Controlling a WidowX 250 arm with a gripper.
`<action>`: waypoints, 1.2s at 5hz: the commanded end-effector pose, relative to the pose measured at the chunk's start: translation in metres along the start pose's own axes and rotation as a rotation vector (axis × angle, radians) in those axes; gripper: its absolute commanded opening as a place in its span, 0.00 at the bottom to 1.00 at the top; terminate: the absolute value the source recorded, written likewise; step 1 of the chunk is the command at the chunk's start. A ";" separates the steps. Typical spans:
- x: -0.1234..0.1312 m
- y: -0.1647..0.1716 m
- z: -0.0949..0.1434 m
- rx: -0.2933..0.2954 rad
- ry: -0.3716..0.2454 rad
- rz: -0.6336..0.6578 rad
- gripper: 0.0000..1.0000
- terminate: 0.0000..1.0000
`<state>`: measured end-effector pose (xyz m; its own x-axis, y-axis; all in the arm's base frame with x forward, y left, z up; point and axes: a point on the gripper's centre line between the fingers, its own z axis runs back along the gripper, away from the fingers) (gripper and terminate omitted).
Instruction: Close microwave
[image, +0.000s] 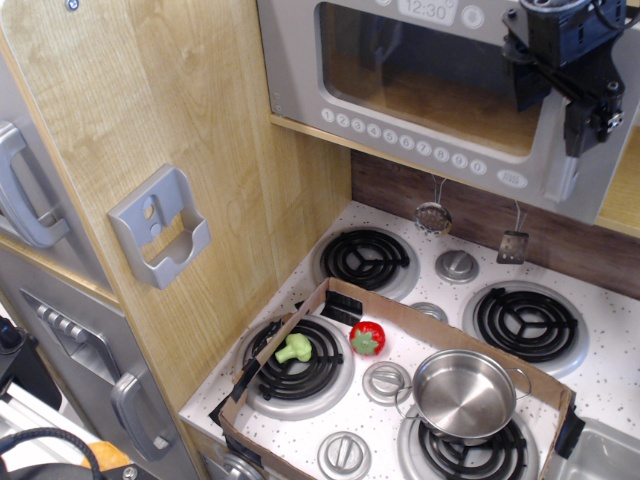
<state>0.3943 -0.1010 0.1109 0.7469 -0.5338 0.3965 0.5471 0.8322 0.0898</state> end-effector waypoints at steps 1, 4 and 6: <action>0.027 -0.001 0.027 0.035 -0.068 -0.036 1.00 0.00; 0.023 -0.004 0.028 0.030 -0.061 -0.057 1.00 0.00; 0.023 -0.004 0.028 0.030 -0.061 -0.057 1.00 0.00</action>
